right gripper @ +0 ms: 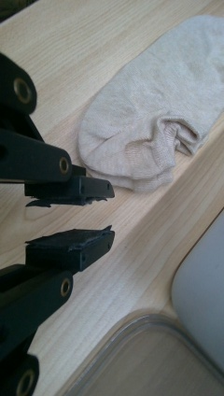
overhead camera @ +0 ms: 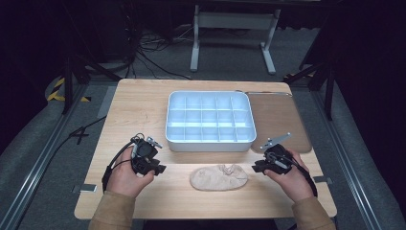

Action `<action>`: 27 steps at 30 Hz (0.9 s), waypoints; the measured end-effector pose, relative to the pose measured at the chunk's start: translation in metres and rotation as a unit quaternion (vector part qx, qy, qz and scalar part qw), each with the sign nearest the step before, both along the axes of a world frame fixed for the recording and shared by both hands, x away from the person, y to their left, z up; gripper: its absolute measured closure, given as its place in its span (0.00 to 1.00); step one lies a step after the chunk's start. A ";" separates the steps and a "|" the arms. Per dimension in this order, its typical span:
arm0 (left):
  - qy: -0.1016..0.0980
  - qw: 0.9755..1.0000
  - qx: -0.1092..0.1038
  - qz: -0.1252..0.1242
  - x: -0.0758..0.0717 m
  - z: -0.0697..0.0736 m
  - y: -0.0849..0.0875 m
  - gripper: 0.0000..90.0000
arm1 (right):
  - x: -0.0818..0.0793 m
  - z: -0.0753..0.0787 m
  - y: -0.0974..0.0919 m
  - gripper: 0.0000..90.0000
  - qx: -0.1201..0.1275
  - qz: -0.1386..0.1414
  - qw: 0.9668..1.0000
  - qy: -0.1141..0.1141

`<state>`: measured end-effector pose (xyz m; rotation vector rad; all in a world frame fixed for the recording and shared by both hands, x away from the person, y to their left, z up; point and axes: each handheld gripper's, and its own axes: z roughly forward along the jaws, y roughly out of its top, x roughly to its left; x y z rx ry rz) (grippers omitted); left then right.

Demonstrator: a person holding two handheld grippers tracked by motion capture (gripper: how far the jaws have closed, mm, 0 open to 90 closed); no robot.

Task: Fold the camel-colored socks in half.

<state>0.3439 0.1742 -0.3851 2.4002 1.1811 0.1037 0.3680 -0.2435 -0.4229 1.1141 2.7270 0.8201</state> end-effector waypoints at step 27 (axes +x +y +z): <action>0.020 0.996 -0.053 -0.063 -0.001 0.004 -0.053 0.71 | -0.016 0.002 -0.001 0.82 0.042 0.008 0.999 -0.025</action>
